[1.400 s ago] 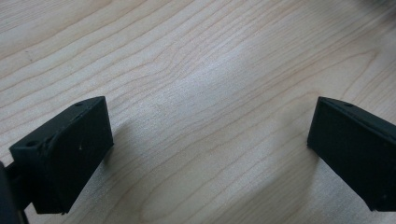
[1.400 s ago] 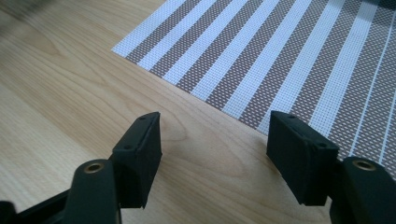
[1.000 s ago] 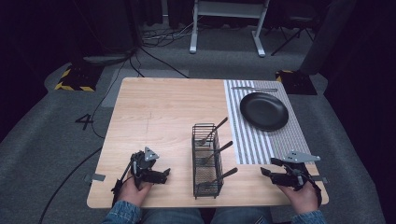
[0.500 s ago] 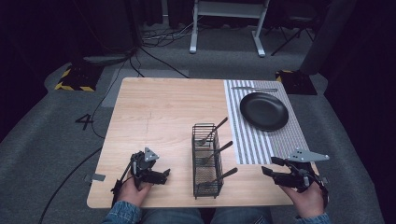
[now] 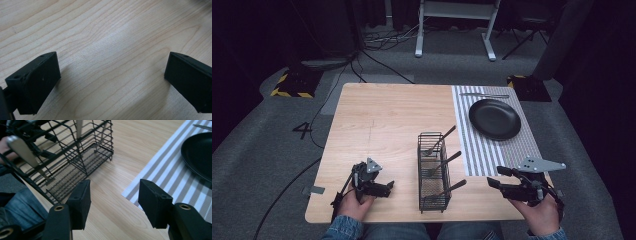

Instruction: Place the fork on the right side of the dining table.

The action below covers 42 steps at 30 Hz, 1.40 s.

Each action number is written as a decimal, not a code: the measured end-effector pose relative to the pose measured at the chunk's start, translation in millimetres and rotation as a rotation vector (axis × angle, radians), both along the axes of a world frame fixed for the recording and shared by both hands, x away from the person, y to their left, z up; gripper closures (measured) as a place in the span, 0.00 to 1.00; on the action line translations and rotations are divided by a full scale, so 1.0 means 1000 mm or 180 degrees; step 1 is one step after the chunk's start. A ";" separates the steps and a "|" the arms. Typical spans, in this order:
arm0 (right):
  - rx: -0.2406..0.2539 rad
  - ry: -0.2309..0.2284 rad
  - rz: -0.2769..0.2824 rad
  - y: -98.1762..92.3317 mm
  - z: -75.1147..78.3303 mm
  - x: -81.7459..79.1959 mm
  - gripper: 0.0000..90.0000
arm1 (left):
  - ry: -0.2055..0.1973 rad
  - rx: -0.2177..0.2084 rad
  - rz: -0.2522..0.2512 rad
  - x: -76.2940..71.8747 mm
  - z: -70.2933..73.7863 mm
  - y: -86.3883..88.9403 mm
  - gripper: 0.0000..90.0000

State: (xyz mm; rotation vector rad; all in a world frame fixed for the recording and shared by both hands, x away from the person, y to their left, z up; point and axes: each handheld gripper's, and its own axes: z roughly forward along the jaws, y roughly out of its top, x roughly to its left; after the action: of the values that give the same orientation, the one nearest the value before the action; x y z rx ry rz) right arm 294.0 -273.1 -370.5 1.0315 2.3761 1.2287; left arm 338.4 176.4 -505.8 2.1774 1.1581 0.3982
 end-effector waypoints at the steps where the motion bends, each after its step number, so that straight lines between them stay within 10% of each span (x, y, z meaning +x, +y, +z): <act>1: 0.0013 -0.0004 0.0032 0.002 0.003 -0.001 0.48 | -0.0002 0.0005 -0.0003 0.000 0.000 0.000 0.01; 29: 0.0061 0.0011 0.0676 0.059 0.025 -0.017 0.53 | -0.0007 0.0008 -0.0006 -0.001 0.000 0.001 0.01; 42: 0.0080 0.0274 0.0789 0.074 0.020 -0.011 0.77 | -0.0012 0.0018 -0.0011 -0.001 0.000 0.001 0.01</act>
State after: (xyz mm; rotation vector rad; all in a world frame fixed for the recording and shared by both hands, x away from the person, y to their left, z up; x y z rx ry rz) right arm 282.6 -199.1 -350.8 0.8309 2.6247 1.3230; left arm 337.4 177.4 -505.5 2.1823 1.1523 0.4042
